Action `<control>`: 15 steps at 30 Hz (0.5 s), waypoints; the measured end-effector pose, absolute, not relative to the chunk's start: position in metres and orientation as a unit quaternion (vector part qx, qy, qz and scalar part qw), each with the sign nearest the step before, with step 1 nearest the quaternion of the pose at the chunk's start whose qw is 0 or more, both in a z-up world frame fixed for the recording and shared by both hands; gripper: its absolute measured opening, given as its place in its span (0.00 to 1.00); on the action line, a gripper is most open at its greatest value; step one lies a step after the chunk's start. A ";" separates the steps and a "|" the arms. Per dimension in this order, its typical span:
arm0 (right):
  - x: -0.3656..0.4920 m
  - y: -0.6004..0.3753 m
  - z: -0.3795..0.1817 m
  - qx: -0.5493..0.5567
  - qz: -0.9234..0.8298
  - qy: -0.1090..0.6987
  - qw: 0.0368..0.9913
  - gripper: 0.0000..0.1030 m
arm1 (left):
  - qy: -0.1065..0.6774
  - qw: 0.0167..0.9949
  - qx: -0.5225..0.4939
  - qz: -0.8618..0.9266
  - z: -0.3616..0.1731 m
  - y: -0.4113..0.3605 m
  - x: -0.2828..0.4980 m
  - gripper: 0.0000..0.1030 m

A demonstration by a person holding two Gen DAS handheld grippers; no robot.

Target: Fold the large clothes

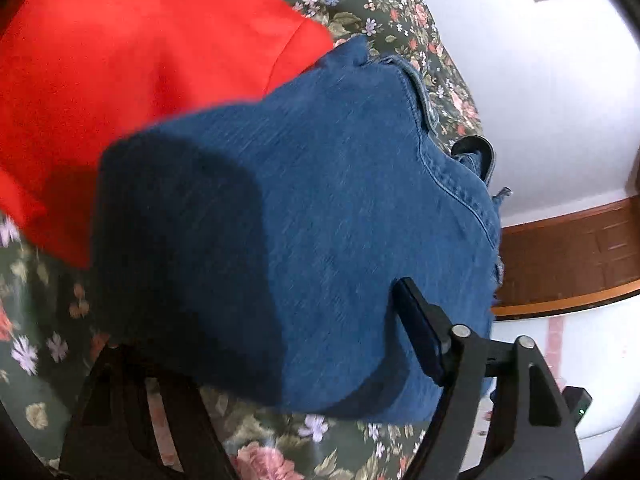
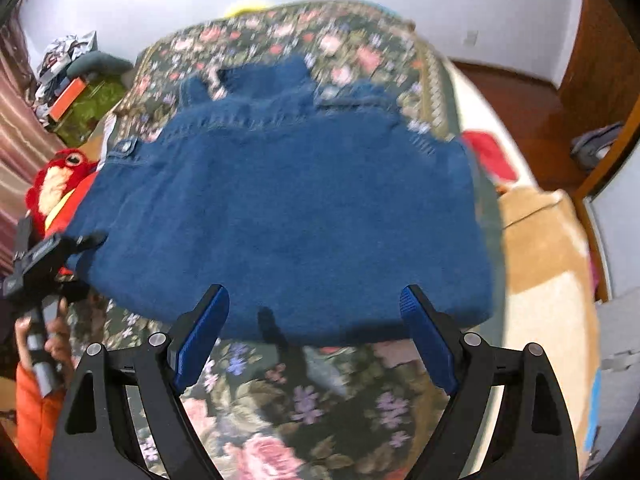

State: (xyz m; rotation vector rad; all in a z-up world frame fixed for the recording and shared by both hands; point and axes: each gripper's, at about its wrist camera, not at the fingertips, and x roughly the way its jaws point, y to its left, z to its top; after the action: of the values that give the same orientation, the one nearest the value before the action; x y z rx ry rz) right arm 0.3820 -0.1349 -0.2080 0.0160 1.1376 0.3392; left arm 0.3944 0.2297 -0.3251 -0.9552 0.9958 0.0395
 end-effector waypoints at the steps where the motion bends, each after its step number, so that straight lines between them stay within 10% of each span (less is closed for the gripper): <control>1: 0.381 -0.132 -0.210 0.005 0.160 0.537 0.828 0.83 | 0.460 0.774 -0.434 0.022 -0.320 0.228 0.395 0.66; 6: 0.377 -0.120 -0.210 0.002 0.165 0.540 0.825 0.83 | 0.443 0.815 -0.371 0.053 -0.285 0.219 0.388 0.33; 15: 0.381 -0.080 -0.183 -0.015 0.194 0.517 0.833 0.83 | 0.351 0.870 -0.344 0.046 -0.201 0.220 0.361 0.13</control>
State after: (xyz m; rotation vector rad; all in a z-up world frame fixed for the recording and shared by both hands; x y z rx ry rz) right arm 0.3811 -0.0797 -0.1826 -0.0314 1.0964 0.4119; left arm 0.3611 0.2196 -0.2009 -0.7191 0.7332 0.0954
